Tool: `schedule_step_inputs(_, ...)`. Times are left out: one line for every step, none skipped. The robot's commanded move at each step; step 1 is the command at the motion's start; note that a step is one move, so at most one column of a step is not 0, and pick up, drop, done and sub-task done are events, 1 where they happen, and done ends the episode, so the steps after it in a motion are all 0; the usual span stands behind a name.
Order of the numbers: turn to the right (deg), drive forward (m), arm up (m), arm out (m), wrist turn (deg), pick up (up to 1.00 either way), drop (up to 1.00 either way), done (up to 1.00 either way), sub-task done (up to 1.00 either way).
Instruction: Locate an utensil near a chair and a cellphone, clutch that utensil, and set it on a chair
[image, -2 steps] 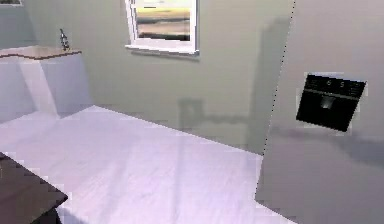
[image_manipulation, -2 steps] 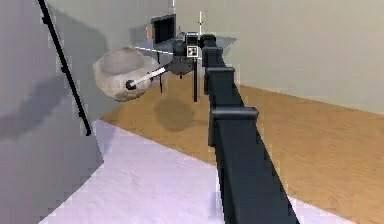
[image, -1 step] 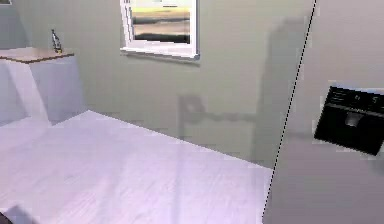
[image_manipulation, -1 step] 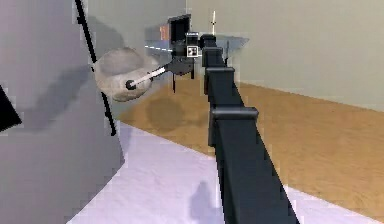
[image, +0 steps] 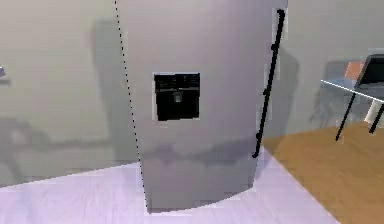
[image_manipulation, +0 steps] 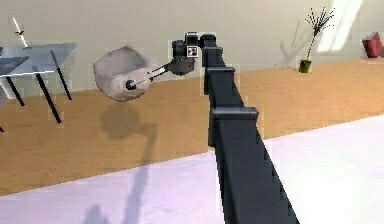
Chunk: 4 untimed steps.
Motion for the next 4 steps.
schedule_step_inputs(27.0, 0.0, 0.0, 0.0, 0.0, 0.0, 0.0, 0.0, 0.0)
schedule_step_inputs(0.0, 0.05, 0.0, 0.0, 0.0, 0.0, 0.0, 0.0, 0.0)
schedule_step_inputs(-45.0, 0.0, 0.0, 0.0, 0.0, 0.0, 0.0, 0.0, 0.0)
schedule_step_inputs(-30.0, 0.0, 0.0, 0.0, 0.0, 0.0, 0.0, 0.0, 0.0)
